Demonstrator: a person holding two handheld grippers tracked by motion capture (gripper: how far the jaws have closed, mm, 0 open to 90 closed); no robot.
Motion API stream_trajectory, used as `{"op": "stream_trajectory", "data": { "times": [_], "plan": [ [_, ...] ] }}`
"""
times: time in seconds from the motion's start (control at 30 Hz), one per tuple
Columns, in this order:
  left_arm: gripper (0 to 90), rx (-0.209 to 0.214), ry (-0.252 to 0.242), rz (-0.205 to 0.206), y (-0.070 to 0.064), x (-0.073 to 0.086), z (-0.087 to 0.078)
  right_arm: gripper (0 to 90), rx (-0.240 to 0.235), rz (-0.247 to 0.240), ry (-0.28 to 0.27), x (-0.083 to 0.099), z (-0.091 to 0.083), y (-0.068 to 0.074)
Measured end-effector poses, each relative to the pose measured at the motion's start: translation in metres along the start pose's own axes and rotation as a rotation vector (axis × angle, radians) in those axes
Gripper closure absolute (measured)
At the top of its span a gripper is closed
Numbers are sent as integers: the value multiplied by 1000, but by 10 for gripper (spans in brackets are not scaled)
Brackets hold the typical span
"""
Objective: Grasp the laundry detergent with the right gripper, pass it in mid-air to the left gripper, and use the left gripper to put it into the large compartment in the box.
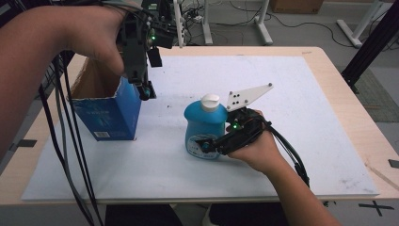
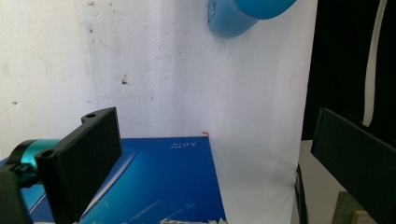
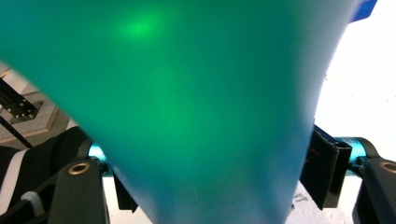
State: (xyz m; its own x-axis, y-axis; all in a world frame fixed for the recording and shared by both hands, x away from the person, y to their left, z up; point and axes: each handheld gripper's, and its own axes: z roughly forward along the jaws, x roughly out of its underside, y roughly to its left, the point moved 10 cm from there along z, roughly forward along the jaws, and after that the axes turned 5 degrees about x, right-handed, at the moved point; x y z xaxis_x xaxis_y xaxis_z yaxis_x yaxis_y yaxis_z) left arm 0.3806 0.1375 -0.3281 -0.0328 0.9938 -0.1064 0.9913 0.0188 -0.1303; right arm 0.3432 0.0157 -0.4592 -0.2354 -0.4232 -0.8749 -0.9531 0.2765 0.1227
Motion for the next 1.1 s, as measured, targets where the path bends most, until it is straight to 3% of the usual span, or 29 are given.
{"op": "stream_trajectory", "data": {
  "times": [0.57,0.9,1.1],
  "plan": [
    [18,-6,7,1,0,-2,1,383,3,-12,-15,1,1,1],
    [17,-3,7,6,-3,-5,3,466,63,-90,-42,-3,-2,1],
    [17,1,-1,18,-7,-9,2,472,57,-100,-43,-10,-5,5]
  ]
}}
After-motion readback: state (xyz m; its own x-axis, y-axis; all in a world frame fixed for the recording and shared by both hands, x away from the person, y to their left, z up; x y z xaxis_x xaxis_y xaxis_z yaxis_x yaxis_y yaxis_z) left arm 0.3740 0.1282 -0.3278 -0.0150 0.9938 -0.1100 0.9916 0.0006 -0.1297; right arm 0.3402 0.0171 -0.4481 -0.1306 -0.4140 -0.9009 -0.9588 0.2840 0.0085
